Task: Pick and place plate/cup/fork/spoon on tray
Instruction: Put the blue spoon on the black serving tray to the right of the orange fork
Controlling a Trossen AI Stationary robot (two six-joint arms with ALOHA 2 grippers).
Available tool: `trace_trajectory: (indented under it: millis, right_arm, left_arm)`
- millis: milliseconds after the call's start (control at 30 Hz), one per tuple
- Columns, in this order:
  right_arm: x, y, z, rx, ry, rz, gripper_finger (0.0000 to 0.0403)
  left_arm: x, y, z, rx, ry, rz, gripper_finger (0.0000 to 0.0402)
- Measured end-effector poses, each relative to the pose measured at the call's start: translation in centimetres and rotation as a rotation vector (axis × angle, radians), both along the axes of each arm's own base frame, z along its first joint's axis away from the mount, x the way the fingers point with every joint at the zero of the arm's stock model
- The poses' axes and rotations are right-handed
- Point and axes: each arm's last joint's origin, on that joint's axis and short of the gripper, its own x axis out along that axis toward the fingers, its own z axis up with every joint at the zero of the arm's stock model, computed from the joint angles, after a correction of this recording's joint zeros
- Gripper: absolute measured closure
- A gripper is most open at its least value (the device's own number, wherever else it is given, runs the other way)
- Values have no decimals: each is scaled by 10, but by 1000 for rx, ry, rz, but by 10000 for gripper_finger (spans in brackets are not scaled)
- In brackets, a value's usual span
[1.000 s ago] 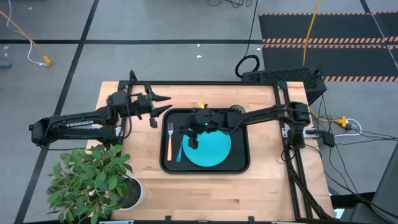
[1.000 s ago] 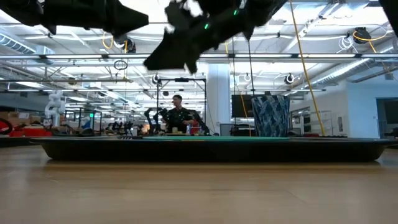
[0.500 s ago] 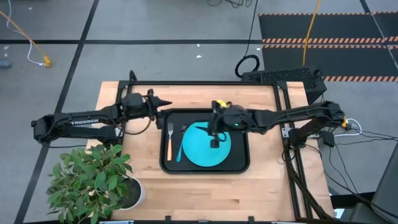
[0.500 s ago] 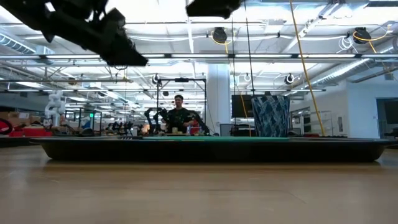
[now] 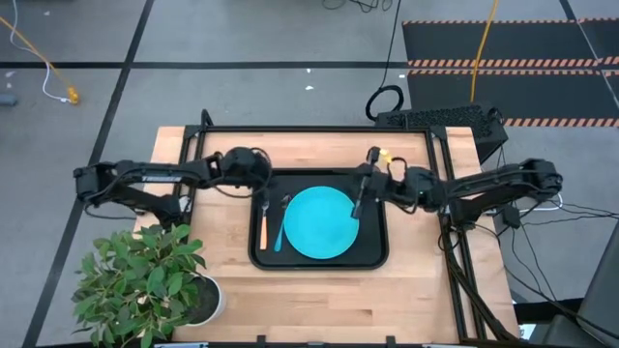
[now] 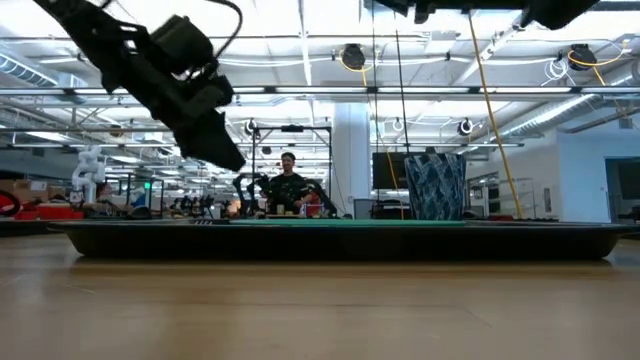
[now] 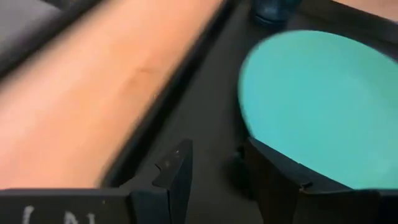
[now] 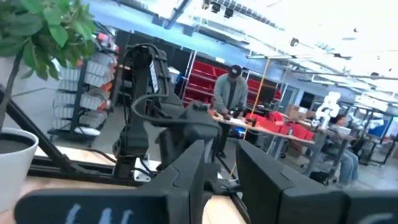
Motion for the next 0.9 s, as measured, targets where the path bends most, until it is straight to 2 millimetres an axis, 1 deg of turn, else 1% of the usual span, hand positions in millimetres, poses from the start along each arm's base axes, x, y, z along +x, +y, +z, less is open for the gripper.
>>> trace_trajectory:
  millis: [133, 333, 533, 900]
  right_arm:
    - [-5, -1, 4, 26, -4, 3, 316]
    - [-6, 2, 3, 24, 11, 13, 316]
    - [-5, 1, 1, 16, 33, 8, 316]
    - [-5, 1, 1, 13, 34, 8, 316]
  left_arm:
    - [10, 6, -15, -94, 6, -109, 252]
    - [17, 18, -32, -93, 19, -101, 252]
    - [18, 18, -42, -63, 68, -145, 252]
    - [23, 14, -56, 5, 122, -279, 252]
